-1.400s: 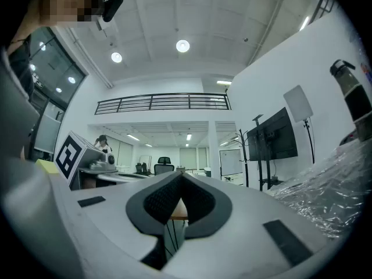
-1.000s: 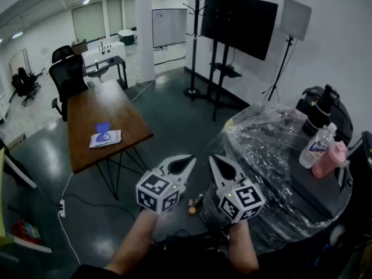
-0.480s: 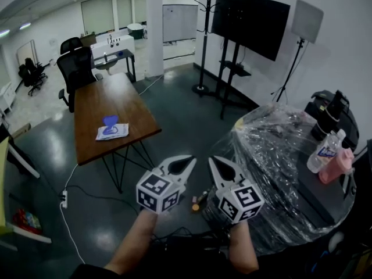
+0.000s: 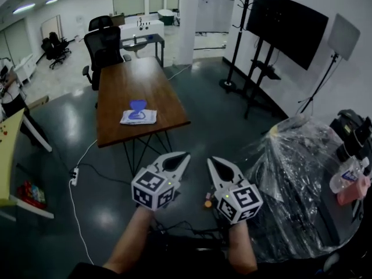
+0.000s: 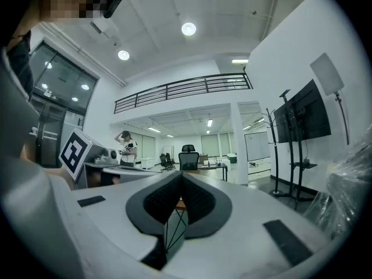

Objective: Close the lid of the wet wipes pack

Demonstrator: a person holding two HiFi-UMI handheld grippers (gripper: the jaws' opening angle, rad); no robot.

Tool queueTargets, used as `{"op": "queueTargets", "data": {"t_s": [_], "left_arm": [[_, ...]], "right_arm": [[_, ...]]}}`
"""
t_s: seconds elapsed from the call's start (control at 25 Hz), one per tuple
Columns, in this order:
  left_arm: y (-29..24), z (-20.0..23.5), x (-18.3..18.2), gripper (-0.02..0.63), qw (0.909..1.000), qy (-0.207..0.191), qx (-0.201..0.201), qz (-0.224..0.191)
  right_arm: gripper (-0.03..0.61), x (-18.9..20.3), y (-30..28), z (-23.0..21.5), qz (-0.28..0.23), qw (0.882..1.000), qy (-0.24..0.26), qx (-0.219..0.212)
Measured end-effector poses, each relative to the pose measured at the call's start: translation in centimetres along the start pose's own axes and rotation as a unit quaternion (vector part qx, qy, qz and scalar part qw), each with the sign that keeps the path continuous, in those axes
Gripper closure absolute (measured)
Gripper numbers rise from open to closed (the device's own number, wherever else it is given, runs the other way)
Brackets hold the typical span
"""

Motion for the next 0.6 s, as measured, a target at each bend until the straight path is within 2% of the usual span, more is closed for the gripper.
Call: {"op": "queueTargets", "data": {"t_s": [0.24,0.6], "left_arm": [[5.3,6.6,0.4,0.609,0.9992,0.014,-0.038,0.005],[12.7,16.2,0.6,0.609,0.9977,0.025,-0.063,-0.006]], "right_arm": [[0.569,0.7,-6.1,4.9,0.016,0.999,-0.001,-0.029],[0.569,1.1,-15.1,12.0,0.027,0.998,0.024,-0.047]]}}
Point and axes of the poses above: the fingertips, and each gripper's own axes: y backward along the fingers, z to its left, x out of its underside, the point moved 3 cm from there along y, backward along the fingers, and after that the axes turned 8 degrees about x, right-handed, at the moved point
